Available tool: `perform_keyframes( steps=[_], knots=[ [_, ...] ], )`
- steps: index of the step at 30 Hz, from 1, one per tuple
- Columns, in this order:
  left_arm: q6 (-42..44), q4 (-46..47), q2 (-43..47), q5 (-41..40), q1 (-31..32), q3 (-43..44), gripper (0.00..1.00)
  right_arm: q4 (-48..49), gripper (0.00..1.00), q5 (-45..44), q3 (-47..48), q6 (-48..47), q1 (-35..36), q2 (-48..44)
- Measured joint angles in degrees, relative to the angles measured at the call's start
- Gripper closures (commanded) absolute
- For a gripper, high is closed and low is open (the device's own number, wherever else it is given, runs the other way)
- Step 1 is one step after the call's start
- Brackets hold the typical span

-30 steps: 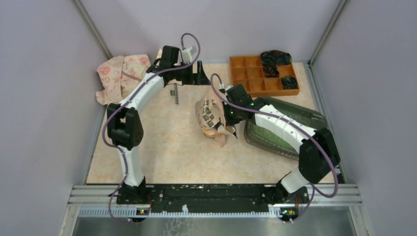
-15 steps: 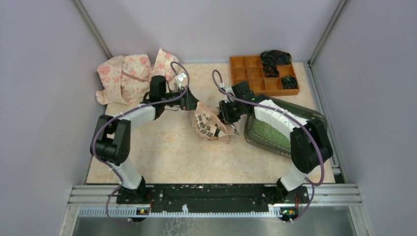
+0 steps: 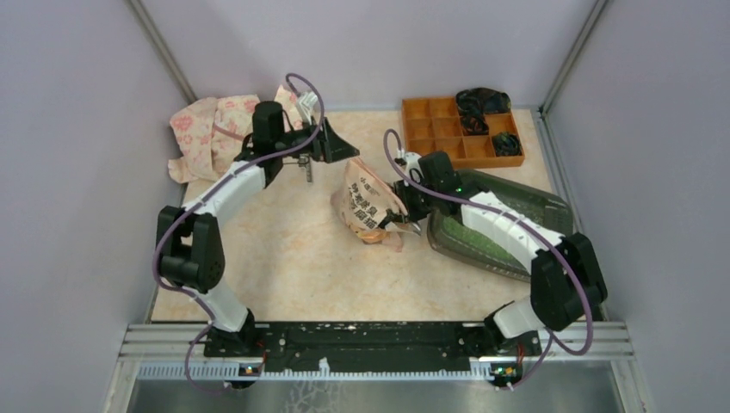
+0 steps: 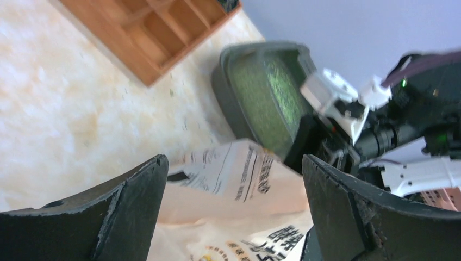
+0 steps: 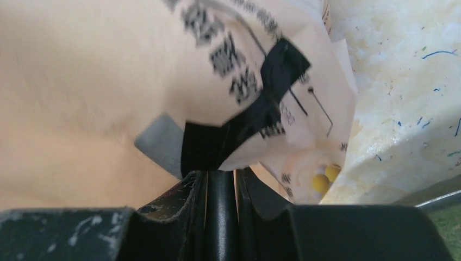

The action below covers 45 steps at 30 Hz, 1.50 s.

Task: Fill the litter box with clean litter
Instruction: 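Move the cat litter bag to the center of the board, then scoop the cat litter from the cat litter bag.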

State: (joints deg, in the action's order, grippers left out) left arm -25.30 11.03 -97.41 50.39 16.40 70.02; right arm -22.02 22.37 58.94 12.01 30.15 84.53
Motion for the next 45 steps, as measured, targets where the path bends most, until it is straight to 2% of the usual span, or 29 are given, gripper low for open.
perform_keyframes(
  steps=[4,9,15,22,32,40,45],
  knots=[
    [1.16,-4.52,0.55,-1.75,-0.35,6.97,0.02,0.15,1.00,1.20,-1.42,0.31,0.09,-4.37],
    [0.46,-7.91,5.09,-1.75,-0.48,7.23,0.02,-0.52,1.00,1.86,-1.49,0.63,0.39,-6.64],
    [0.68,-9.60,10.51,-1.81,-0.48,6.29,0.02,1.22,1.00,-2.16,-5.51,0.59,0.63,-13.00],
    [1.01,-11.69,11.06,-2.01,-0.44,4.39,0.02,3.65,1.00,-10.01,-13.22,0.52,3.41,-20.31],
    [1.68,-13.00,10.86,-2.21,-0.44,4.26,0.02,0.68,1.00,-22.97,-14.82,-1.75,10.82,-30.82],
    [2.32,-13.75,9.27,-2.36,-0.44,4.46,0.02,-4.57,1.00,-35.41,-14.86,-1.73,18.32,-30.62],
    [3.10,-14.99,8.07,-2.60,-0.44,6.56,0.02,-11.78,1.00,-39.54,-12.98,0.13,19.63,-32.61]
  ],
)
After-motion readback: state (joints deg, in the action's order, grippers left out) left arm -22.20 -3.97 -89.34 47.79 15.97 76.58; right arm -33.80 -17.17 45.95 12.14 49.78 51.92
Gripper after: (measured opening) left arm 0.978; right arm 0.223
